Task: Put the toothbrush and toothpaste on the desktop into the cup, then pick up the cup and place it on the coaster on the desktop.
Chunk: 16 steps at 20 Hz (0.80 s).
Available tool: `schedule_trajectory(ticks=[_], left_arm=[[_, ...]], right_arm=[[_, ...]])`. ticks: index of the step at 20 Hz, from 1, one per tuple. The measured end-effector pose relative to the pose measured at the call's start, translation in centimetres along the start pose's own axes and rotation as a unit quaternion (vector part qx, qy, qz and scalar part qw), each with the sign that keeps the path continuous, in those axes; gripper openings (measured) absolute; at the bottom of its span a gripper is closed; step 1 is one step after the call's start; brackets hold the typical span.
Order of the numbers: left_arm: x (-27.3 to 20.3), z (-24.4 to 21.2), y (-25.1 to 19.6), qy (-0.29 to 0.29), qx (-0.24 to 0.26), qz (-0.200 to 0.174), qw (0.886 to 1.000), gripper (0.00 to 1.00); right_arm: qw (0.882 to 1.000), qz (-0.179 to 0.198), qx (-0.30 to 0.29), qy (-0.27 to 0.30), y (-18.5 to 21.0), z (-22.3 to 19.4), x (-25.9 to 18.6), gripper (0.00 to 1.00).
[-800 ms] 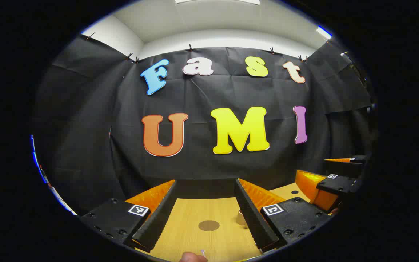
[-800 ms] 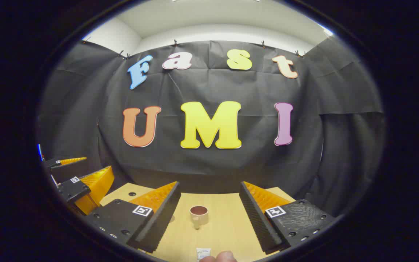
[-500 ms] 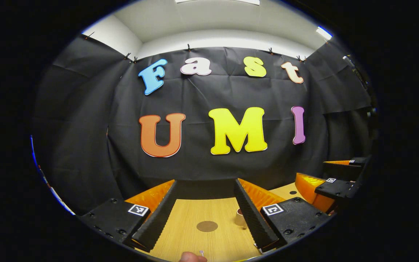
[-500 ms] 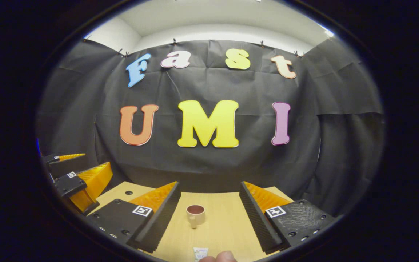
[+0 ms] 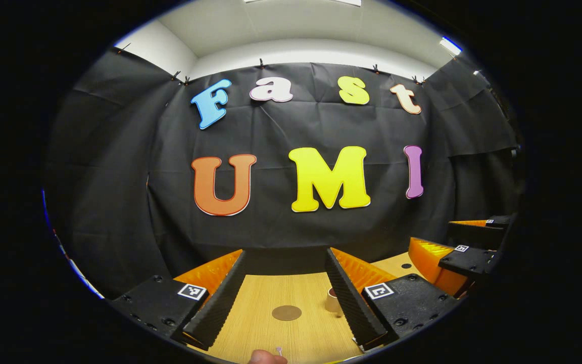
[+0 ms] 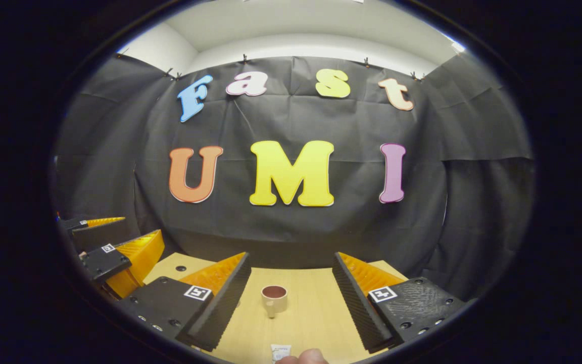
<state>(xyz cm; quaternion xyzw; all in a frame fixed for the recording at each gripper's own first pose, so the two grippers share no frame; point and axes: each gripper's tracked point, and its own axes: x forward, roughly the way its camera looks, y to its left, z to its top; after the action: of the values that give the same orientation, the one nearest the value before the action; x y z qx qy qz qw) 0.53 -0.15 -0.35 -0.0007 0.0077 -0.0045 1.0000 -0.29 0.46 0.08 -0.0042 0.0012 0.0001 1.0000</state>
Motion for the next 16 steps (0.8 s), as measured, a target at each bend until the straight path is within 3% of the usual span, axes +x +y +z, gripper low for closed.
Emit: schedule_trajectory(ticks=[16], left_arm=[[0.15, -0.97, 0.45, 0.011, 0.004, 0.006, 1.0, 0.98]], right_arm=[[1.0, -0.01, -0.003, 0.023, -0.69, -0.94, 0.35, 0.96]])
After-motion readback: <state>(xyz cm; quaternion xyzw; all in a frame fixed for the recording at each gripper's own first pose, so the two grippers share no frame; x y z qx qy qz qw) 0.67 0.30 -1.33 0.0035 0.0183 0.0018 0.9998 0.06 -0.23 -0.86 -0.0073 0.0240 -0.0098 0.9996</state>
